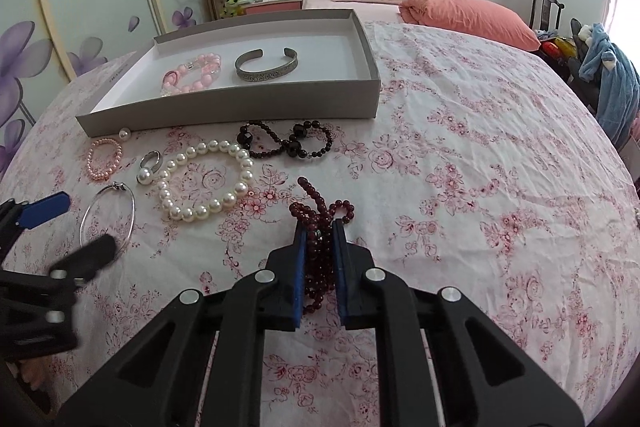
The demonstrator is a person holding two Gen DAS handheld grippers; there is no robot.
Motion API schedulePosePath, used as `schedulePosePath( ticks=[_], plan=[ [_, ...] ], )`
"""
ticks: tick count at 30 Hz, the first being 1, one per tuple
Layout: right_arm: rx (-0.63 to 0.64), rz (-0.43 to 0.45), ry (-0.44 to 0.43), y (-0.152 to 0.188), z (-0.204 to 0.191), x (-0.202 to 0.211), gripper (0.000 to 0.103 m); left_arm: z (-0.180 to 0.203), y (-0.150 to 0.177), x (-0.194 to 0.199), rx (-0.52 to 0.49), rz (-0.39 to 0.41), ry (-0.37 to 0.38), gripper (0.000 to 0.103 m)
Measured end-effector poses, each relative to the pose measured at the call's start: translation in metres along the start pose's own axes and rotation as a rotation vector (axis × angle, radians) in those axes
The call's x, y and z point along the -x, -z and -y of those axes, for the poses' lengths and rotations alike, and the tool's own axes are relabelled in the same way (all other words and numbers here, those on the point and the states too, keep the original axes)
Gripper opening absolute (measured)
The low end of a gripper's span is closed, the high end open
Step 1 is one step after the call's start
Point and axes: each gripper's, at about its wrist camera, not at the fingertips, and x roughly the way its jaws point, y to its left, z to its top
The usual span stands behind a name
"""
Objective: Organize jewelry
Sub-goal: 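Grasp the thin silver bangle with left tool while right tool lifts the red beads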
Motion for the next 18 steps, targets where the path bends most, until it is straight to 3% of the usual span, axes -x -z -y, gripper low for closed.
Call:
schedulePosePath(
  ticks=[2, 4, 5, 14, 18],
  plan=[
    [0.000, 0.000, 0.000, 0.000, 0.000, 0.000, 0.013, 0.003, -0.002, -0.008, -0.001, -0.018, -0.028, 0.088],
    [0.000, 0.000, 0.001, 0.000, 0.000, 0.000, 0.013, -0.002, -0.002, -0.009, 0.019, -0.008, -0.026, 0.080],
    [0.001, 0.000, 0.001, 0.000, 0.000, 0.000, 0.013, -0.006, -0.002, -0.008, 0.034, -0.005, -0.007, 0.070],
    [0.015, -0.002, -0.013, -0.001, -0.008, 0.000, 0.013, -0.065, 0.013, 0.005, 0.083, -0.003, -0.050, 0.072],
    [0.027, -0.003, -0.023, -0.002, -0.016, -0.001, 0.013, -0.080, 0.018, 0.008, 0.094, -0.009, -0.049, 0.080]
  ],
)
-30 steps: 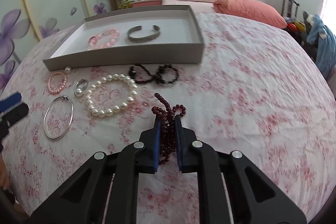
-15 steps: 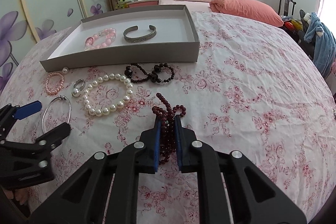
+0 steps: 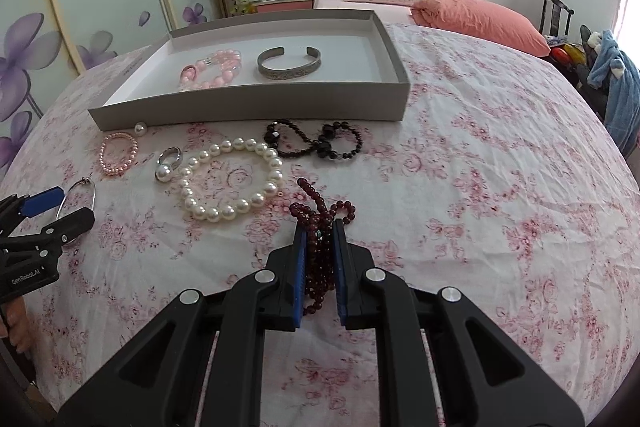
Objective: Organize jewelry
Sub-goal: 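Grasp the thin silver bangle with left tool while right tool lifts the red beads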
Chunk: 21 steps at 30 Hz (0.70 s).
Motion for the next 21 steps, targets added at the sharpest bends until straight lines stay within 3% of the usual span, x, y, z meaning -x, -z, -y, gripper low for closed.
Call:
schedulePosePath(
  ticks=[12, 13, 15, 21],
  plan=[
    [-0.012, 0.000, -0.010, 0.0002, -0.0010, 0.0007, 0.014, -0.0007, 0.0005, -0.0010, -0.006, -0.005, 0.003, 0.083],
    [-0.012, 0.000, -0.010, 0.0003, -0.0010, 0.0008, 0.014, -0.0010, 0.0002, -0.0010, -0.004, -0.005, 0.001, 0.082],
    [-0.012, -0.001, -0.010, 0.0002, -0.0008, 0.0007, 0.014, -0.0014, 0.0002, 0.0003, -0.001, 0.004, 0.002, 0.071],
    [-0.025, 0.000, -0.011, 0.0011, 0.0006, 0.0017, 0.013, -0.0039, 0.0015, 0.0021, 0.008, 0.008, 0.002, 0.070]
  ],
)
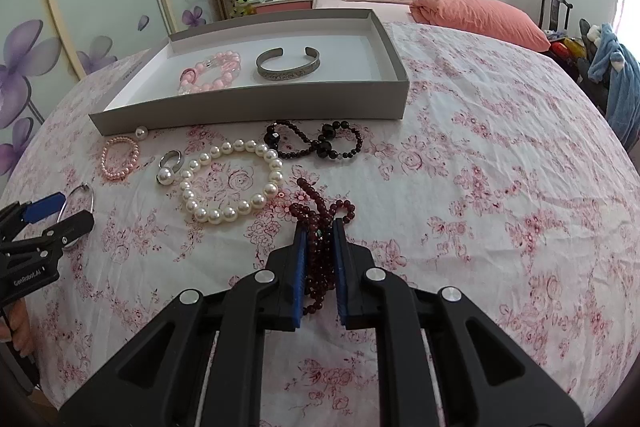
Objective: Organize jewelry
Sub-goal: 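Grasp the thin silver bangle with left tool while right tool lifts the red beads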
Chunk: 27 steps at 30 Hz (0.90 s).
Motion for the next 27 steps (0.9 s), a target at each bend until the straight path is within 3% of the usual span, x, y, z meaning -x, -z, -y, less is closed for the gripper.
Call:
schedulePosePath(
  ticks=[7, 17, 27],
  plan=[
    [-0.049, 0.006, -0.031, 0.005, 0.004, 0.006, 0.010, -0.007, 0.011, 0.011, 0.042, 0.020, 0.014, 0.070],
    [-0.047, 0.060, -0.059, 0.005, -0.006, 0.021, 0.009, 0.002, 0.010, 0.043, 0.036, 0.155, 0.017, 0.070],
    [-0.024, 0.205, -0.083, -0.010, -0.016, 0.056, 0.009, 0.014, 0.001, 0.072, 0.019, 0.283, -0.002, 0.070]
  ],
)
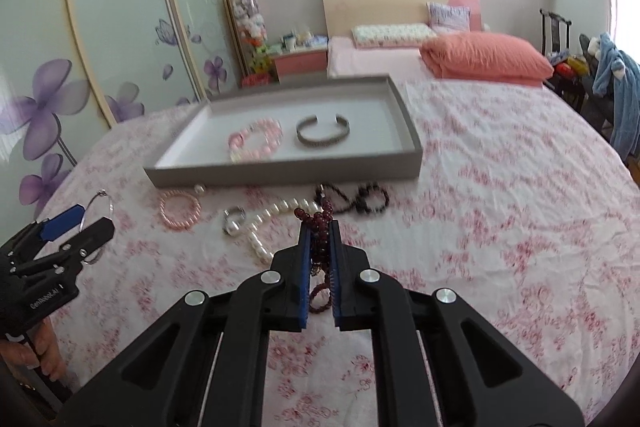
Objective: Organize jewelry
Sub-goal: 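Grasp the thin silver bangle with left tool while right tool lifts the red beads, then carry bangle and red beads into the grey tray and open both tools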
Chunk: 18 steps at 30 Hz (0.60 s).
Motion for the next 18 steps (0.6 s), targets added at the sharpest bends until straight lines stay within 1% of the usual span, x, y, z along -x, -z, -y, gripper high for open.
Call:
schedulePosePath(
  ticks=[10, 12, 18],
  plan=[
    [0.012, 0.132, -0.019, -0.013, -0.007, 0.027, 0.009, 0.002, -0.009, 0.012, 0.014, 0.058, 0.002, 0.070],
    [0.022, 0.175, -0.013, -0.017, -0.009, 0.034, 0.009, 0.003, -0.013, 0.015, 0.014, 0.075, 0.000, 0.070],
    [0.051, 0.268, -0.011, -0.036, -0.017, 0.046, 0.009, 0.008, -0.032, 0.016, 0.010, 0.131, -0.006, 0.070]
  ],
)
